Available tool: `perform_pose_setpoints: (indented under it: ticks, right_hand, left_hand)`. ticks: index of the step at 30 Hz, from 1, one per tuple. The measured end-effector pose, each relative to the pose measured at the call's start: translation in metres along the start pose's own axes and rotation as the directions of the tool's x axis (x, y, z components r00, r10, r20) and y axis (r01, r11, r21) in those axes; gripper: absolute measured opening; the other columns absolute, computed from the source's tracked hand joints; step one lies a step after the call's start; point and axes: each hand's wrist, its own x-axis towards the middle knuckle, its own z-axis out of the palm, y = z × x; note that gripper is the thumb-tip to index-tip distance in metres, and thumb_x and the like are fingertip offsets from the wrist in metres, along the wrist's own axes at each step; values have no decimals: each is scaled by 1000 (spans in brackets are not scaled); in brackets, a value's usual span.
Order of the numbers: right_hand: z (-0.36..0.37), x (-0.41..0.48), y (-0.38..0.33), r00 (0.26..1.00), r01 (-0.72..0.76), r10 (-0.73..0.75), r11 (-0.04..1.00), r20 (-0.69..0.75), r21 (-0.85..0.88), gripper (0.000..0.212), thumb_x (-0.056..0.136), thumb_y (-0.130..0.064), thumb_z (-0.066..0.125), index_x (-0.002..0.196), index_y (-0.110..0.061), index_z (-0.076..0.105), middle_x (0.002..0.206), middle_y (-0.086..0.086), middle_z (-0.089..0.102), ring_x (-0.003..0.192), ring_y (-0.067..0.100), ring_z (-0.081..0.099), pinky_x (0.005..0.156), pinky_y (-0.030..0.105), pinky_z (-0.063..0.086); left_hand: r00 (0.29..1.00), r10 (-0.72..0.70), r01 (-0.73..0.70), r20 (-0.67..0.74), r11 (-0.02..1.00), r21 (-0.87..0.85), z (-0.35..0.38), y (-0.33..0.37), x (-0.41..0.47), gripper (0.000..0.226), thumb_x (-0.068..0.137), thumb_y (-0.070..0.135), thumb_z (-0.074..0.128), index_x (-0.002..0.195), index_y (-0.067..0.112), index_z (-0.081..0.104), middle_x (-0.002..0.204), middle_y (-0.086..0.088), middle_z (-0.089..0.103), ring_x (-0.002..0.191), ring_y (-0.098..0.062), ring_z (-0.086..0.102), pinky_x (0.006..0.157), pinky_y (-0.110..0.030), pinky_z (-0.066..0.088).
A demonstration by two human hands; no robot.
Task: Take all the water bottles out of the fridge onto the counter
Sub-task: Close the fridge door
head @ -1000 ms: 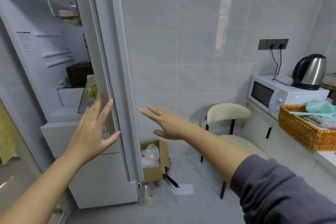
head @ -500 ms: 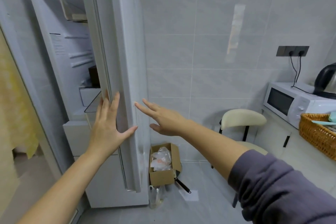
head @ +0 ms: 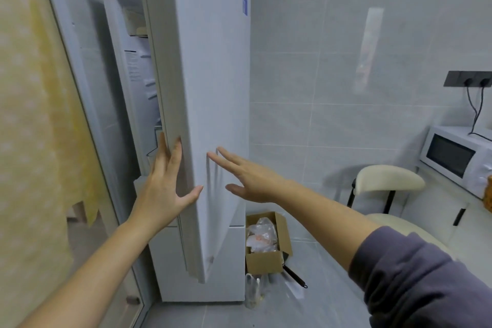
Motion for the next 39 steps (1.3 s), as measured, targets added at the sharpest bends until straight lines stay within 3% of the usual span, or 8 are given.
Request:
perform_pose_setpoints:
  ticks: [4, 8, 12, 16, 20, 28, 33, 39]
  right_hand:
    - [4, 17, -3, 998, -63, 62, 995, 24, 82, 81, 100, -30, 50, 150, -51, -10, 164, -10, -9, 150, 19, 16, 110, 44, 39]
    - [5, 38, -4, 995, -102, 99, 986, 31, 131, 84, 98, -32, 54, 147, -55, -10, 164, -10, -11, 152, 25, 8, 116, 53, 29]
    - [2, 66, -12, 991, -130, 132, 984, -5, 125, 108, 86, -37, 73, 144, -57, -16, 160, -10, -27, 150, 34, -10, 110, 61, 34]
    - [0, 103, -25, 982, -162, 171, 981, -85, 102, 130, 71, -37, 86, 143, -57, -20, 154, -10, -39, 147, 37, -23, 100, 78, 29]
    - [3, 148, -35, 966, -217, 227, 972, -121, 96, 132, 69, -34, 88, 147, -53, -17, 153, -8, -41, 146, 38, -25, 99, 80, 21]
    - [48, 231, -64, 912, -312, 335, 941, -236, 131, 134, 73, -40, 84, 135, -56, -34, 154, -5, -40, 148, 36, -19, 99, 70, 38]
    - [49, 265, -60, 915, -332, 334, 942, -227, 45, 127, 73, -42, 83, 148, -48, -19, 155, -2, -38, 147, 36, -22, 105, 74, 22]
    - [42, 306, -33, 896, -397, 365, 914, -253, -87, 130, 71, -48, 82, 147, -45, -24, 154, 3, -39, 145, 39, -25, 103, 76, 24]
  left_hand:
    - [982, -59, 72, -178, 995, 69, -4, -7, -1, 97, 83, 35, 72, 156, 22, 9, 163, -1, -10, 150, -23, 2, 114, -43, 23]
    - [925, -184, 193, -332, 981, -6, -12, -5, 7, 73, 82, 21, 77, 143, 9, 40, 145, -12, 28, 130, -28, 37, 102, -35, 38]
    - [892, -289, 273, -347, 957, -96, -13, -8, 13, 64, 88, 11, 70, 142, 5, 38, 135, -11, 39, 108, -27, 53, 87, -34, 48]
    - [852, -382, 345, -358, 924, -166, -20, -29, 20, 55, 92, 10, 64, 140, 4, 39, 133, -13, 46, 102, -16, 48, 81, -29, 41]
    - [824, -457, 406, -336, 889, -212, -30, -70, 34, 43, 92, 8, 62, 130, 2, 43, 125, -15, 50, 91, -15, 45, 75, -28, 36]
    - [859, -451, 385, -242, 882, -273, -45, -170, 68, 33, 94, 7, 59, 123, 5, 44, 110, 0, 45, 90, -14, 45, 71, -21, 32]
    - [873, -456, 388, -176, 865, -318, -42, -231, 94, 31, 95, 10, 57, 123, 8, 44, 115, -6, 52, 94, -19, 50, 76, -30, 38]
    - [855, -491, 416, -169, 842, -343, -30, -283, 123, 32, 97, 14, 55, 127, 10, 45, 120, -6, 55, 100, -18, 52, 79, -30, 40]
